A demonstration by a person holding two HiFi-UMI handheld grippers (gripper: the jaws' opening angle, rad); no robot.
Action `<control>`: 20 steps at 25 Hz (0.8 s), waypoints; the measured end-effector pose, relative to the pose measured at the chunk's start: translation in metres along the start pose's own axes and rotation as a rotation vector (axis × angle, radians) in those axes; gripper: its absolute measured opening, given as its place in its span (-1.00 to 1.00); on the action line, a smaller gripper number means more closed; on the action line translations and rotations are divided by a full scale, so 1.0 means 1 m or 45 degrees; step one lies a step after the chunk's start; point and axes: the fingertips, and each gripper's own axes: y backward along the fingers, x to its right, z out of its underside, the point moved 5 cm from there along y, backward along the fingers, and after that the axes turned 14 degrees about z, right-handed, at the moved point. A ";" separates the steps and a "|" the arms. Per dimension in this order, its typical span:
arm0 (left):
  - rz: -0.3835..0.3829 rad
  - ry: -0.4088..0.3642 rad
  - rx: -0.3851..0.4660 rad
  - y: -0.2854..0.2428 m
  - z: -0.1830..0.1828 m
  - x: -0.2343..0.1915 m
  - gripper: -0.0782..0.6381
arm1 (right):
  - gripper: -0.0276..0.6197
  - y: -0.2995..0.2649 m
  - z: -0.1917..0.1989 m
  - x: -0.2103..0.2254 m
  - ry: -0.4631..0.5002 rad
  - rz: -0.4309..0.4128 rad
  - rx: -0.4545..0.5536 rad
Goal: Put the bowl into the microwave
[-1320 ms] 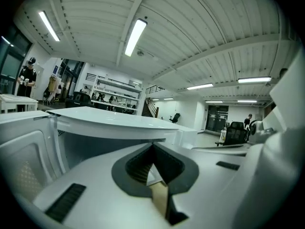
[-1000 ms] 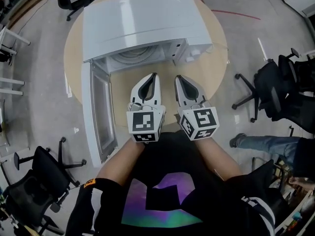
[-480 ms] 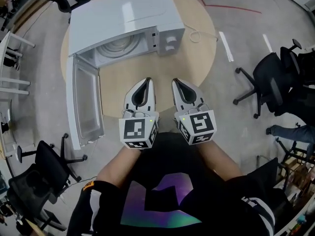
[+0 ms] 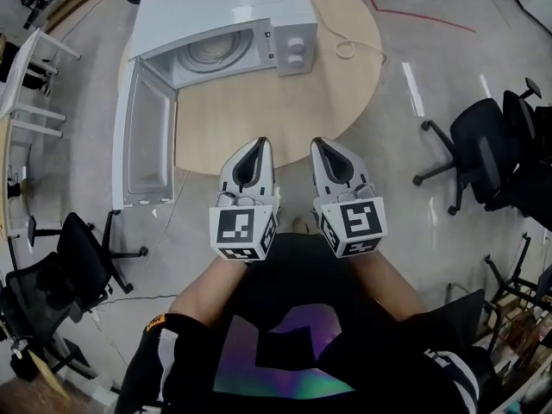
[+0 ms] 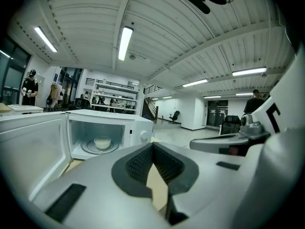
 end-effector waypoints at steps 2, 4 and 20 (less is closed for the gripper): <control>-0.033 -0.006 0.004 0.011 0.003 0.010 -0.65 | -0.86 0.013 0.003 -0.001 0.016 -0.025 -0.003; -0.069 -0.010 0.006 0.024 0.006 0.017 -0.65 | -0.86 0.024 0.006 -0.004 0.031 -0.048 -0.005; -0.199 -0.025 -0.032 0.134 0.016 -0.004 -0.65 | -0.86 0.061 0.018 -0.091 0.050 -0.168 -0.047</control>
